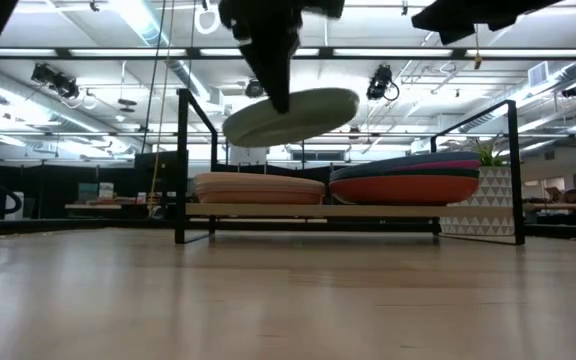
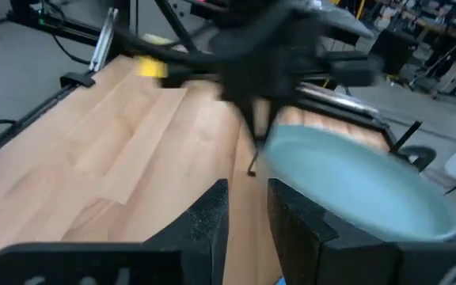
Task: Place and stack plates onto a shelf
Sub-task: Stack the light blue plate on top of the white plate on the shelf, then return to Home Position
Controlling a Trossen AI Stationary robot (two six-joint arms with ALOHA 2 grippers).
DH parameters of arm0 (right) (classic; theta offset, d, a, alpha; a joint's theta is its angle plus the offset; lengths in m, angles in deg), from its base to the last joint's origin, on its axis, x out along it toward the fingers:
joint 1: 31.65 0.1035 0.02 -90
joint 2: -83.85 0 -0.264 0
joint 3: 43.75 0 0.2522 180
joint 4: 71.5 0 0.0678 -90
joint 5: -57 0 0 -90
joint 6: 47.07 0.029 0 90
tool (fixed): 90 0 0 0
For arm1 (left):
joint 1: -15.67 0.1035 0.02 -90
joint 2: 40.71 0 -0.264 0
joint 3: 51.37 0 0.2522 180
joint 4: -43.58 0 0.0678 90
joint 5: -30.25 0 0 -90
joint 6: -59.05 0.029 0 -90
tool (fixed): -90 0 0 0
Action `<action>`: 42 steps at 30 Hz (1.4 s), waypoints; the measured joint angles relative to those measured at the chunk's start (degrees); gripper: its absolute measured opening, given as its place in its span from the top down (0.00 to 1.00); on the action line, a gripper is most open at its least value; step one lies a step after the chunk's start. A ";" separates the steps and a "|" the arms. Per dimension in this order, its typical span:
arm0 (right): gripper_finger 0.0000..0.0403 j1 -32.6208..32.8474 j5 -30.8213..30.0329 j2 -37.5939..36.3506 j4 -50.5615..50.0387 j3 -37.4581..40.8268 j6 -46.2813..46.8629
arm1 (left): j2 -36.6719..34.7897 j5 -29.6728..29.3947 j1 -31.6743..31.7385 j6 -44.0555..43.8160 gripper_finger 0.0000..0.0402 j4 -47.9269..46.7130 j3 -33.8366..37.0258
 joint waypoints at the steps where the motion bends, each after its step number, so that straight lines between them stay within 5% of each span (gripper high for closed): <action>1: 0.76 0.37 -0.56 0.00 0.08 0.37 0.59 | 0.00 0.13 1.10 0.71 0.96 -0.70 0.01; 17: 0.76 9.38 -14.01 0.00 0.22 3.28 7.93 | -0.11 4.96 8.66 9.28 0.96 4.69 11.75; 29: 0.76 11.46 -15.04 -0.12 -0.46 3.28 8.59 | -5.70 7.54 7.12 1.95 0.65 3.71 11.82; 34: 0.77 12.93 -15.20 -2.01 -2.88 3.72 9.63 | -13.77 6.65 4.91 3.91 0.65 16.33 17.61; 42: 0.80 14.05 -18.46 -10.75 1.01 11.46 10.52 | -32.71 9.20 4.41 6.31 0.69 43.44 39.57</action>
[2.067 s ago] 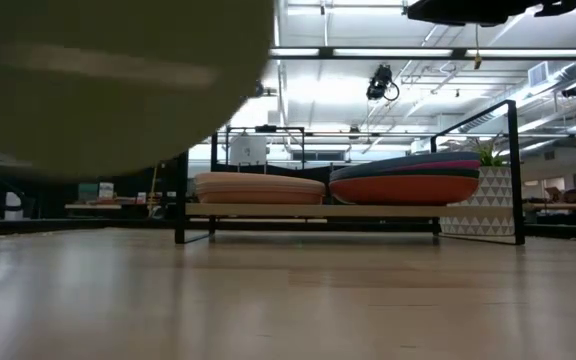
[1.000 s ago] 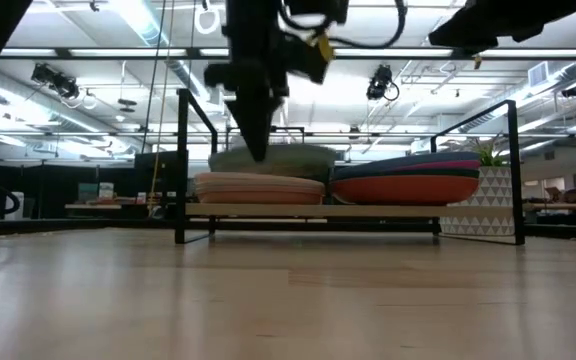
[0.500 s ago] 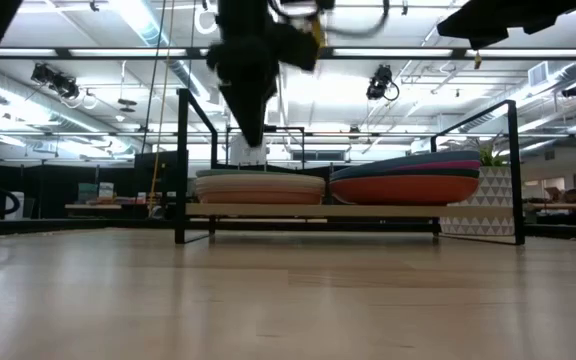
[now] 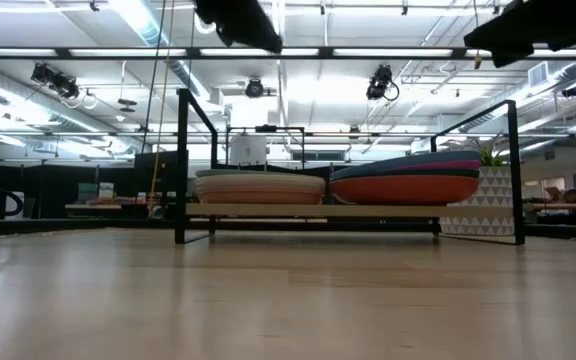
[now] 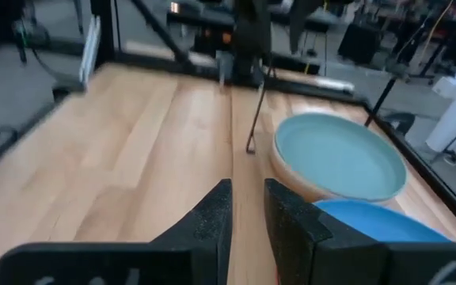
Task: Place and stack plates onto a shelf
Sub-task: Return to Home Position
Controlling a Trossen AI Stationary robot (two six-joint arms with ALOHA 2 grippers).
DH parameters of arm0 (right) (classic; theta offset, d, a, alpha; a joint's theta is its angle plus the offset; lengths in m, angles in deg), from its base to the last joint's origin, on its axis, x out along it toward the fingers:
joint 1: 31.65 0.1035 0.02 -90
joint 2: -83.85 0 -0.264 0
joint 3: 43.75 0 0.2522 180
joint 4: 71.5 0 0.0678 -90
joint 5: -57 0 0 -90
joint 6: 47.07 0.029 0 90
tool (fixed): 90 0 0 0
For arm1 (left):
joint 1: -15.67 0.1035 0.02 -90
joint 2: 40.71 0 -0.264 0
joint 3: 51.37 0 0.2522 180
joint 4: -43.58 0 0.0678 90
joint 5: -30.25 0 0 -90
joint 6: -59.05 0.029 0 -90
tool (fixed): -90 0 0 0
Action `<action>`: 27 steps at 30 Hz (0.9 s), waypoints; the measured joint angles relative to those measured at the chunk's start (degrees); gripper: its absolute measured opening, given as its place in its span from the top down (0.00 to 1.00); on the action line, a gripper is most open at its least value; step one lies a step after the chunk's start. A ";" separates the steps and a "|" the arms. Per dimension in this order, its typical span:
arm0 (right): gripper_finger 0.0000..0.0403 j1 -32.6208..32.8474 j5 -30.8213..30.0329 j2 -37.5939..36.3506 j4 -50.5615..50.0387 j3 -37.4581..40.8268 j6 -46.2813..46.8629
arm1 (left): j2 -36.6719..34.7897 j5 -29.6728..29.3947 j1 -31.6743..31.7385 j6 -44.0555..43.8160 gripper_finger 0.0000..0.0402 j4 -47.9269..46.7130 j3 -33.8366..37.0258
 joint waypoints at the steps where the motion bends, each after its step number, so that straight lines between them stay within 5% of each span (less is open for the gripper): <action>1: 0.80 0.00 -0.01 -1.33 1.79 1.17 -0.27 | -2.16 0.77 0.02 0.68 0.70 4.66 2.90; 7: 0.80 0.00 -0.03 -9.13 10.64 8.73 -3.07 | -12.15 4.47 -0.05 4.42 0.71 24.33 20.62; 18: 0.81 0.00 -5.98 -22.84 1.58 11.03 -0.54 | -30.29 7.59 -2.67 7.11 0.71 33.39 39.95; 27: 0.83 0.04 6.69 -34.19 -4.24 11.97 0.02 | -44.65 7.46 -2.95 7.59 0.71 43.84 53.11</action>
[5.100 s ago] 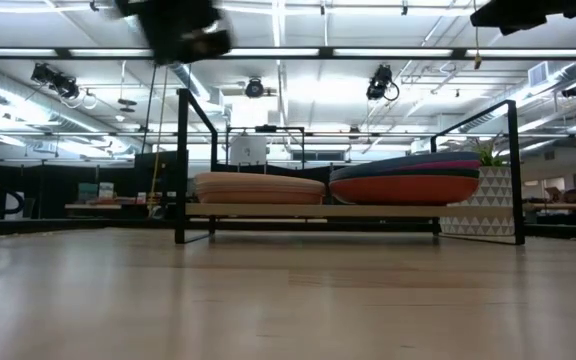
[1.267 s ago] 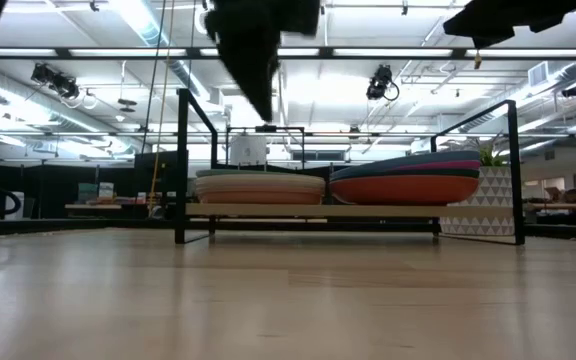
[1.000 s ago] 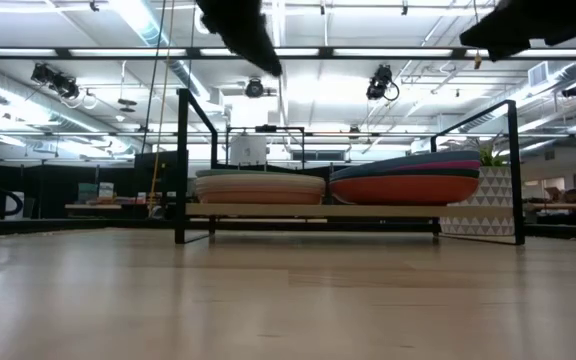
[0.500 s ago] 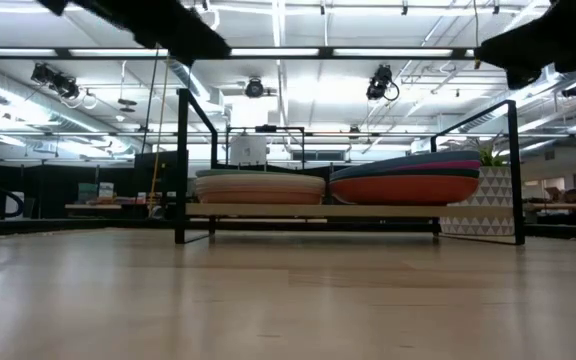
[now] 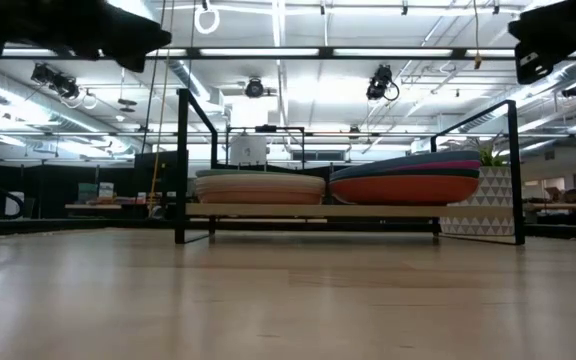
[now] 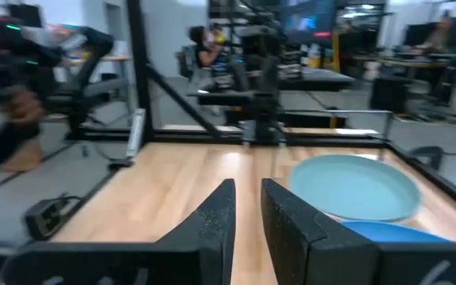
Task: Place and stack plates onto a shelf
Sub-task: Return to Home Position
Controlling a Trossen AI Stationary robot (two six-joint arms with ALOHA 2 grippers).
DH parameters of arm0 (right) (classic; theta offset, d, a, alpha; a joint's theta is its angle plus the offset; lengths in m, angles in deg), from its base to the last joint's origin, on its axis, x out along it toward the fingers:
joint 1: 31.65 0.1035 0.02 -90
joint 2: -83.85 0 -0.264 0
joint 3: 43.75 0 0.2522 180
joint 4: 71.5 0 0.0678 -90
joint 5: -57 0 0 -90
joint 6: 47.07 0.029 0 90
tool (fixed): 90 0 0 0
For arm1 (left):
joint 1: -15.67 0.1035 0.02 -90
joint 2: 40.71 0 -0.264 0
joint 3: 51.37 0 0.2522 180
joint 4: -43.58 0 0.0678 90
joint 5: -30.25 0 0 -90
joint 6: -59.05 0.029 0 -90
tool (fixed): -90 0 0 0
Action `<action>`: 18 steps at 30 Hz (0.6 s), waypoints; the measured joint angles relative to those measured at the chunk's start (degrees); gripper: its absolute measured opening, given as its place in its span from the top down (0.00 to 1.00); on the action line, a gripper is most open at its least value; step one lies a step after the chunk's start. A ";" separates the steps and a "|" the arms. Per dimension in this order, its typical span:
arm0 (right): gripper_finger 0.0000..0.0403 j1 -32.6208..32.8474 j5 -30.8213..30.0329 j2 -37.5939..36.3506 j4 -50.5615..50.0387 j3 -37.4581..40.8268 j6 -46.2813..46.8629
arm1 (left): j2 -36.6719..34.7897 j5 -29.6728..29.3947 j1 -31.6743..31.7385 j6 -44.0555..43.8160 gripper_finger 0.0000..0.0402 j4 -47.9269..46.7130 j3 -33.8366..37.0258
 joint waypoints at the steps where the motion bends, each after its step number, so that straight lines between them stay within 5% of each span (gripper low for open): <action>1: 0.83 0.00 1.27 -1.03 -0.01 0.58 -0.09 | -1.30 -0.04 -0.12 0.21 0.71 0.54 1.12; 5: 0.83 0.00 4.55 -4.84 -0.24 2.20 -0.57 | -6.63 0.00 -1.38 0.51 0.71 0.59 4.61; 12: 0.85 0.01 0.35 -7.96 1.71 3.83 -2.48 | -17.53 -0.01 -4.37 0.48 0.71 0.21 10.24; 18: 0.87 0.02 7.32 -7.98 8.87 5.71 -1.76 | -24.79 -0.15 -6.55 0.18 0.71 -0.62 13.67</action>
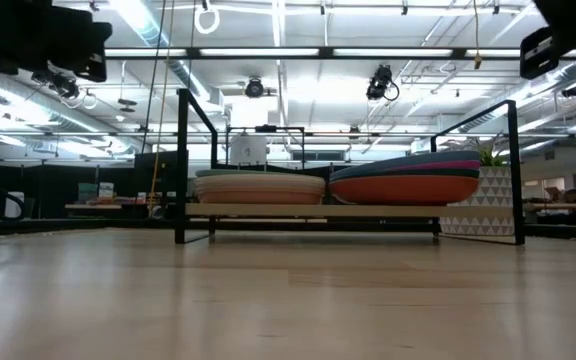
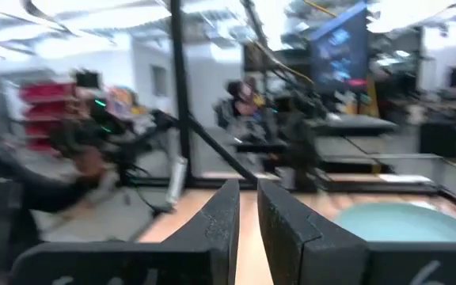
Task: Place and stack plates onto a shelf
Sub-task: Return to Home Position
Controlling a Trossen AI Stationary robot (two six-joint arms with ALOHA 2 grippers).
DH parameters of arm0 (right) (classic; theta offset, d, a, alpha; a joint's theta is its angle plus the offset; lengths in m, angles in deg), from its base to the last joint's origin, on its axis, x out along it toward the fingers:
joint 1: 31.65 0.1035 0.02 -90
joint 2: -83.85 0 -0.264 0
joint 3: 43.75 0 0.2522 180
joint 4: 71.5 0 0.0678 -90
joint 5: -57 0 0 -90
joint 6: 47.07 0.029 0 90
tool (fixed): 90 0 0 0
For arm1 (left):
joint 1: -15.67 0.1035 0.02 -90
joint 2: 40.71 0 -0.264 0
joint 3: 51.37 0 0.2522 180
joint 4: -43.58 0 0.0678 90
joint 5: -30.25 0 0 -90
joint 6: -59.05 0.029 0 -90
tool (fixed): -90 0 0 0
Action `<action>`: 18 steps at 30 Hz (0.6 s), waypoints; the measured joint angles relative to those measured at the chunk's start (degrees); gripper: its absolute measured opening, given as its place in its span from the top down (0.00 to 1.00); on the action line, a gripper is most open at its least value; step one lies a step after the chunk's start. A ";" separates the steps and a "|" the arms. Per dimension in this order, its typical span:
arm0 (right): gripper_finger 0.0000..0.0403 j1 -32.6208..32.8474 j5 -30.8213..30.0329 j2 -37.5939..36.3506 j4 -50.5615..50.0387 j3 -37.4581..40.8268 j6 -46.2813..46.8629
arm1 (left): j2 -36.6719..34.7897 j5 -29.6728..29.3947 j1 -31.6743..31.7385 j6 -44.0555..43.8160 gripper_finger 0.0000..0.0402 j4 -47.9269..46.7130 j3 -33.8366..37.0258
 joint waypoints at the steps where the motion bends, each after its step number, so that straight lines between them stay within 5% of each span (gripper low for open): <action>1: 0.87 -0.01 1.47 0.00 2.33 1.24 0.11 | -0.86 0.00 -0.43 0.08 0.71 -0.31 0.53; 18: 0.86 0.00 3.30 0.63 7.63 5.42 7.67 | -5.91 -0.01 -7.53 -5.54 0.71 -2.34 2.51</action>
